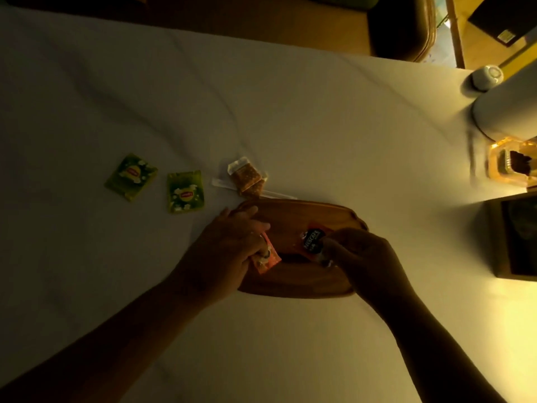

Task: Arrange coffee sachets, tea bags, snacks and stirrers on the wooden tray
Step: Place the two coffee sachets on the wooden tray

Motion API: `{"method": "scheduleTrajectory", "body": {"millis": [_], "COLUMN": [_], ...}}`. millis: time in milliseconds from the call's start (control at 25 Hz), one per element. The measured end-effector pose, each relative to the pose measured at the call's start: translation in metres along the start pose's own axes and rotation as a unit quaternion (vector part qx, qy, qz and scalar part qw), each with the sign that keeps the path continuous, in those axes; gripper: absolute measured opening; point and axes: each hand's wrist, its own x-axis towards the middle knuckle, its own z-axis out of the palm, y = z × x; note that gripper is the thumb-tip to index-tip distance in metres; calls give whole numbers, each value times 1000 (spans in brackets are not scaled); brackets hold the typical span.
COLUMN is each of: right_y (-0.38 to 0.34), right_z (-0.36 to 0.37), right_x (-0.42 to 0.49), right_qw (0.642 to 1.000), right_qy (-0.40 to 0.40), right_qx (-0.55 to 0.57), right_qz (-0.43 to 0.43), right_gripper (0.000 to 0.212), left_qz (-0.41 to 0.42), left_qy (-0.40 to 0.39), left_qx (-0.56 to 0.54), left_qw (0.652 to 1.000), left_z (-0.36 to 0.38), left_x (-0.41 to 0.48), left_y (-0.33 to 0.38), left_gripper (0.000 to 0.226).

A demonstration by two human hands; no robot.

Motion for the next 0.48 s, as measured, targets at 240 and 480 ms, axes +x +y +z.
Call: {"method": "scheduleTrajectory", "body": {"millis": [240,480], "right_y": [9,11], "right_z": [0,5], "right_x": [17,32], "right_qw": [1000,995], "right_qy": [-4,-71], "right_qx": [-13,-72], "right_qz": [12,-13], "right_gripper": [34,22], "left_qz": [-86,-102], "left_qy": [43,-2], "left_qx": [68,94], "left_qw": [993,990], "left_z": [18,37], "left_x": [-38,-40], "left_y": [6,15], "left_gripper": [25,37]}}
